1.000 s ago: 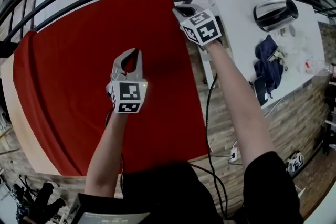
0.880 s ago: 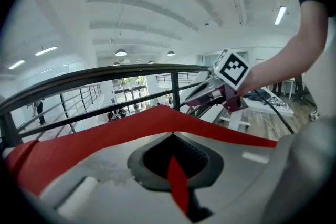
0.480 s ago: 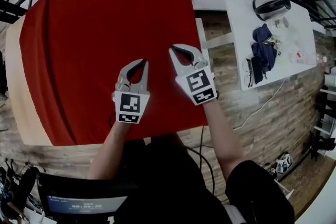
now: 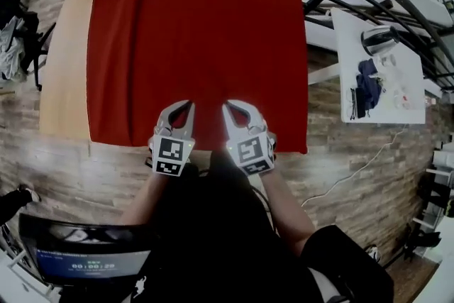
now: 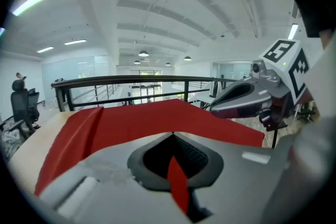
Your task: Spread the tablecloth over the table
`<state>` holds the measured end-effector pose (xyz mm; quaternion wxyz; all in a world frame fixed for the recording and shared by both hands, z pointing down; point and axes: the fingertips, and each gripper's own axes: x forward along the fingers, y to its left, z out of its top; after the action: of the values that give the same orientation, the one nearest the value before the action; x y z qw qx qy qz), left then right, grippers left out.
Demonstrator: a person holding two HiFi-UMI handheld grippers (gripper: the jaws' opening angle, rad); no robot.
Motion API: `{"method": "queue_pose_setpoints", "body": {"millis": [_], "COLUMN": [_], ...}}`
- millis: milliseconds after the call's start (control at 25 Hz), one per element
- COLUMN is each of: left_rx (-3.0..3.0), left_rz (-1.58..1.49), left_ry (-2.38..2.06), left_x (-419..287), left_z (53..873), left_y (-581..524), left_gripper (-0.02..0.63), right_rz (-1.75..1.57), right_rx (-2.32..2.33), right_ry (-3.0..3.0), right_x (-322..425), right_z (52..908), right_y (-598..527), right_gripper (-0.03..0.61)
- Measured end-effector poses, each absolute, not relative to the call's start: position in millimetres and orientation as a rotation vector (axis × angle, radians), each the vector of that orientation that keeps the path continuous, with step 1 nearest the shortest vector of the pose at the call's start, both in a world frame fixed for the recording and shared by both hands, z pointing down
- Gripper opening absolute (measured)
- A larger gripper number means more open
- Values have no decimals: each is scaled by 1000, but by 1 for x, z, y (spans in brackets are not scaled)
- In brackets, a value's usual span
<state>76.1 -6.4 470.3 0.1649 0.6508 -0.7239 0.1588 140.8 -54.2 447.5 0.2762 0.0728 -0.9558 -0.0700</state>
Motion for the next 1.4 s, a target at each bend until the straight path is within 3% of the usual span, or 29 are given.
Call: {"method": "queue_pose_setpoints", "body": {"millis": [560,640,720,960,1400], "left_rx": [1128,1021,932,765,700], "left_rz": [193,181,171,145,154], "left_ry": [-2407,-2417,-2407,-2348,-2297], "left_x": [-48,-63,-74,-101,-181], "left_z": [498,515,531,554,582], "left_y": [276,301,319,345,345], "left_gripper": [6,37,79,124,124], "right_rz": [-178,-197,-244,-254,-186], "right_rx": [-520,-596,-685,-906,-918], "right_ry": [-2667,-2635,-2595,-2480,-2417], "right_x": [3,-6,-11,-43,-99], "right_z": [437,451,466,501,523], "right_y": [210,226,239,266,257], "right_gripper": [9,9,9,9,9]}}
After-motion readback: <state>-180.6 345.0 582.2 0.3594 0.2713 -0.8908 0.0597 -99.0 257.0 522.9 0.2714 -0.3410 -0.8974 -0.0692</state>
